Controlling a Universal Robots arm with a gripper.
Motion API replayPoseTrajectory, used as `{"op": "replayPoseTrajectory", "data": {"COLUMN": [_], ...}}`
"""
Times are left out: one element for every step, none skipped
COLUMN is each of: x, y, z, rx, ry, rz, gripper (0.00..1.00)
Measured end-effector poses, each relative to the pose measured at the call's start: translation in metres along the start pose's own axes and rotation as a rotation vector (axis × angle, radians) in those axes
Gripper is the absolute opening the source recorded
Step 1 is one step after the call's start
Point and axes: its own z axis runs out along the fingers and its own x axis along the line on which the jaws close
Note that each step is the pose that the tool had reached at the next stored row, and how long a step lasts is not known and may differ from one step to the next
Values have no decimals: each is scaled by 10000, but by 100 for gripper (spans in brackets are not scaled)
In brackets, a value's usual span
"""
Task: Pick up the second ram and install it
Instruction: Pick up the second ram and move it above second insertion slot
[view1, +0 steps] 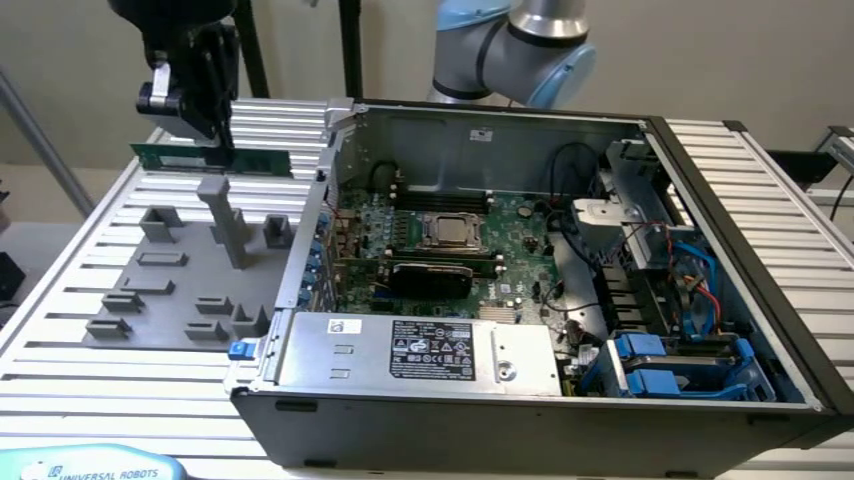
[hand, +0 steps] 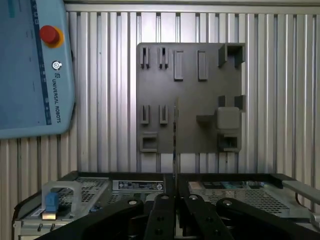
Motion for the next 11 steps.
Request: {"op": "replayPoseTrajectory", "data": {"x": [-1,-1,-2,-3,-4,-4,-5,-5,-7,-10,-14], "y": [-46,-90,-135,-179,-228,-273,-318,-363,-409,-454,-499], "z": [-15,-27,-36,-43,-48,-51,-53,-55,-58,-60,-62], "rx": [0,0,0,0,-1,-1,0,0,0,0,0], "ry": [0,-2,-3,-5,-7,-13,-19,-26,-31,-34,-36], "rz": [0,1,-1,-1,-1,0,-2,-3,-2,-2,-2], "gripper": [14,14,14,14,14,14,14,14,14,14,14]}}
